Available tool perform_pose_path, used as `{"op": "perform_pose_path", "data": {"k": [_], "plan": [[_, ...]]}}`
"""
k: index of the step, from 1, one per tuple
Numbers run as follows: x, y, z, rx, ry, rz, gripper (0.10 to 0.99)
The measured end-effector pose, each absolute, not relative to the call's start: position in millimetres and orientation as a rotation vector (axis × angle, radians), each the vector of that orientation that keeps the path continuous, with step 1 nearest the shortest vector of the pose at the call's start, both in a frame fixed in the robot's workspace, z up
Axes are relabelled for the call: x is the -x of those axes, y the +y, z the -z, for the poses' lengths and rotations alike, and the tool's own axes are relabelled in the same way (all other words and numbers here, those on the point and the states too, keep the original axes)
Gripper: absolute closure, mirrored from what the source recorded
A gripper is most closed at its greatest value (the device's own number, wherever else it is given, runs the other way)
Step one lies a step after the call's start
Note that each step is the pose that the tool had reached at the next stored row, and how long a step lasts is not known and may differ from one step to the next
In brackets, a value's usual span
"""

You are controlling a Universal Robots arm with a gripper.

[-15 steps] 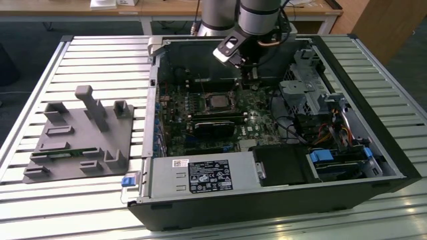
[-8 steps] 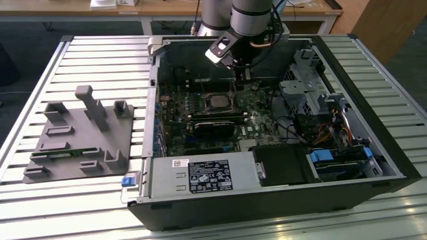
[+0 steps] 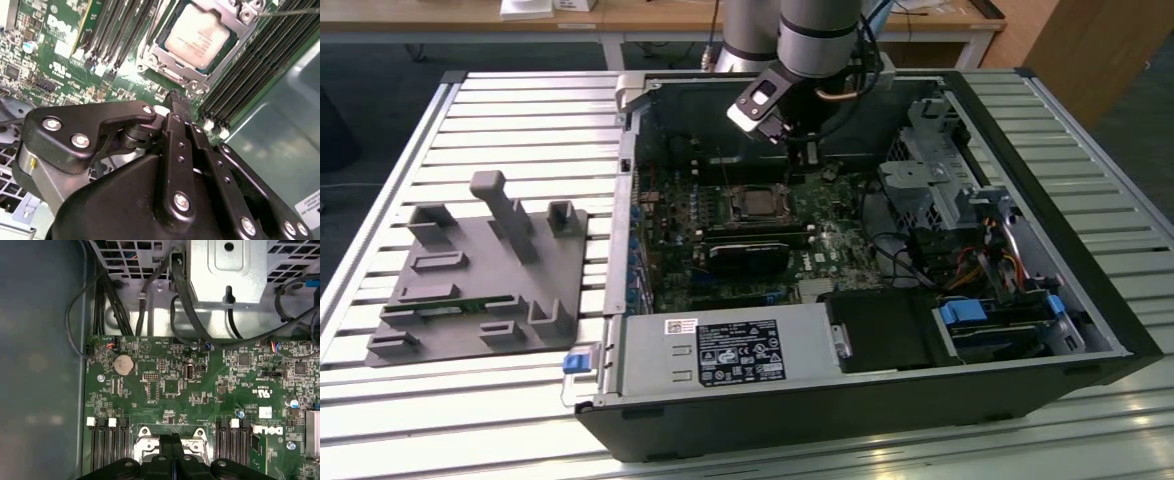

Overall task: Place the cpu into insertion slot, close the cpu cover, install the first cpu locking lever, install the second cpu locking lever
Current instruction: 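Close the cpu cover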

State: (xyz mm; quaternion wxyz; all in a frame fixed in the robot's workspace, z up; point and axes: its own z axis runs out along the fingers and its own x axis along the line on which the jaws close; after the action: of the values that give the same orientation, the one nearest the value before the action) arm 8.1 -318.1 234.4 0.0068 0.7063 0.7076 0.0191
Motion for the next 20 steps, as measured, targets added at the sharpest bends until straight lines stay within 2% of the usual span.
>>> {"op": "perform_pose_path", "data": {"k": [20], "plan": [[43.0, -324.2, -214.5, -2.215, 2.219, -0.048, 0.980]]}}
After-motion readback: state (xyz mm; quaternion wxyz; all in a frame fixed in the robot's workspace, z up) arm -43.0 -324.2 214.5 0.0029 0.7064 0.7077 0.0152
